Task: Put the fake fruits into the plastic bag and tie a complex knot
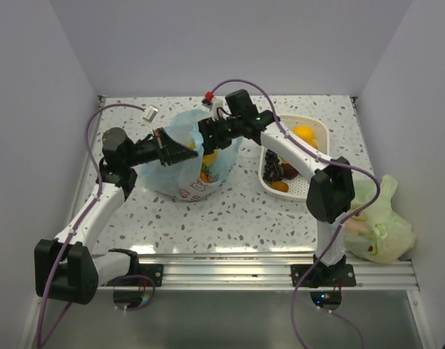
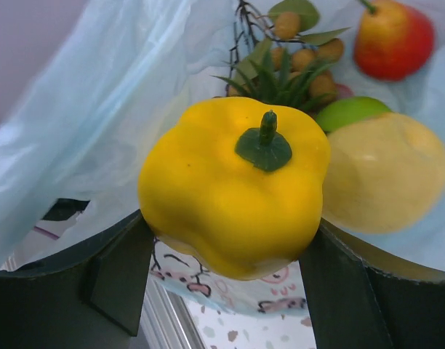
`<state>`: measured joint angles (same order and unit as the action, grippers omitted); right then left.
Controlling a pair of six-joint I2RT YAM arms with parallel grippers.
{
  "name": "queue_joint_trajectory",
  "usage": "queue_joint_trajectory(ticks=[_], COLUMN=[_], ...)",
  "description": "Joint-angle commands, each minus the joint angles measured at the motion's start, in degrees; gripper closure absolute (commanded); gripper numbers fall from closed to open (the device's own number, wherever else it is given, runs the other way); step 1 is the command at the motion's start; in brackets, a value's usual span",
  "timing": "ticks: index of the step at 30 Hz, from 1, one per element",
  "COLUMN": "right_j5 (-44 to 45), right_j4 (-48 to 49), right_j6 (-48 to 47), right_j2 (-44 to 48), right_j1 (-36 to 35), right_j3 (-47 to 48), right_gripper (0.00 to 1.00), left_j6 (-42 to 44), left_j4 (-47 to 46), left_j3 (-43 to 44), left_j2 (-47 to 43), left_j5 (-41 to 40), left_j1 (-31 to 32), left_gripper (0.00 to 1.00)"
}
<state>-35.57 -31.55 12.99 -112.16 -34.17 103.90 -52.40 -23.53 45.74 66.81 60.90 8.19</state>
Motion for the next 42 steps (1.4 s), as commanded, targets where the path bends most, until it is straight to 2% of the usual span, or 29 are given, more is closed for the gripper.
queue_joint_trajectory(ticks=[1, 4, 6, 13, 22, 26, 31, 33, 38, 42], right_j5=[-0.5, -0.7, -0.5, 1.9, -2.7, 0.5, 14.7, 17.8, 17.8, 14.4], right_j4=[4.1, 4.8, 5.0, -2.0, -10.6, -8.3, -5.8, -4.2, -2.2, 1.7], right_j6=[3.5, 4.0, 4.3, -2.2, -8.9, -9.0, -7.3, -6.5, -4.8, -2.3], right_j2=[-2.4, -2.4, -1.1, 3.2, 7.8, 10.4, 8.2, 6.0, -0.3, -3.6], right_j1=[-2.7, -3.5, -3.6, -2.2, 6.6, 11.4, 13.3, 13.3, 13.3, 13.3], right_j3=[2.7, 1.8, 0.6, 1.0, 1.4, -1.2, -2.2, -2.0, 0.7, 0.7], right_gripper=[0.28, 0.17, 0.01, 0.02, 0.07, 0.09, 0.09, 0.08, 0.09, 0.13], left_j6=[-2.2, -2.9, -3.0, -3.7, -3.7, -3.8, -3.3, -2.9, -1.1, 0.3], left_j4=[-4.9, -5.9, -6.2, -7.6, -7.8, -7.9, -7.8, -7.2, -5.3, -3.9], left_j3=[-0.6, -1.1, -1.3, -1.6, -1.8, -1.8, -1.4, -1.2, -0.9, -0.4], left_j2=[-0.4, -0.3, -0.2, 0.2, 0.3, 0.6, 0.7, 0.7, 0.6, 0.1], left_j5=[0.3, 0.4, 0.4, 0.4, 0.5, 0.4, 0.4, 0.4, 0.4, 0.4], left_j1=[-0.5, -0.5, -0.5, -0.5, -0.5, -0.5, -0.5, -0.5, -0.5, -0.5], left_gripper=[1.00, 1.00, 1.00, 1.00, 1.00, 1.00, 1.00, 1.00, 1.00, 1.00])
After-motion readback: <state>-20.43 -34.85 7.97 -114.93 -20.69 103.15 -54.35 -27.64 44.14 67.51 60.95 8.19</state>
